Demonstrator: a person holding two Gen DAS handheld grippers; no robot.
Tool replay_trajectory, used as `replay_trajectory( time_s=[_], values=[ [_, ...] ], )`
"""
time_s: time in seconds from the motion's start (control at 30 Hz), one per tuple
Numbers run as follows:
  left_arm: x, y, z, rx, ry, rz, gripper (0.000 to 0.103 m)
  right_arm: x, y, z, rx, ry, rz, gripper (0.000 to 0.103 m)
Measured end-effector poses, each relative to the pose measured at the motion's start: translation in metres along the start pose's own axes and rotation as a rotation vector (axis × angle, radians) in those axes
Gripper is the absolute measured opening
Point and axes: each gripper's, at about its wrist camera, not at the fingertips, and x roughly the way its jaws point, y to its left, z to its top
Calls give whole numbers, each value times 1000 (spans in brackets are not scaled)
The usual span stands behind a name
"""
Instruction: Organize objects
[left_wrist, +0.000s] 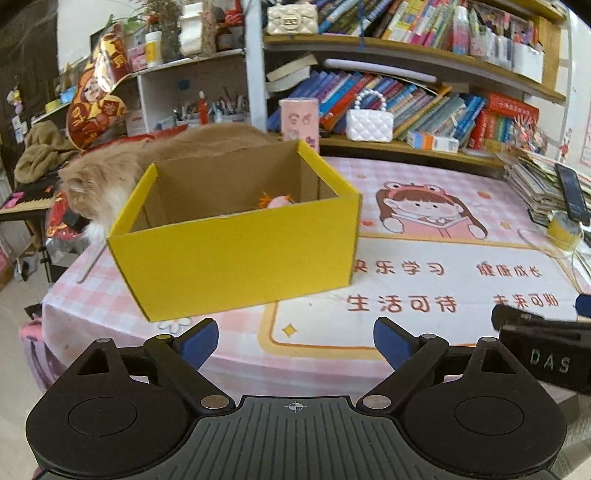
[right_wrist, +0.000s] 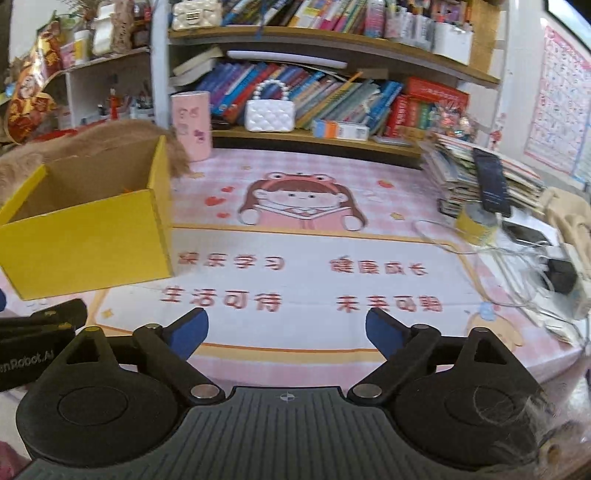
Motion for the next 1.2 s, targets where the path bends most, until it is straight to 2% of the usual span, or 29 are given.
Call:
replay_trajectory(
  time_s=[0.7,0.93,1.2],
  values=[
    [-1,-21,-4,1,24,19,95,-3,-19,-7,9,23,-26,103],
    [-3,-27,-2,30,22,49,96,-3,-20,-6,15,33,-34,103],
    [-5,-25,-3,9,23,64,100,-3,-22,-7,13,39,-36,103]
  ],
)
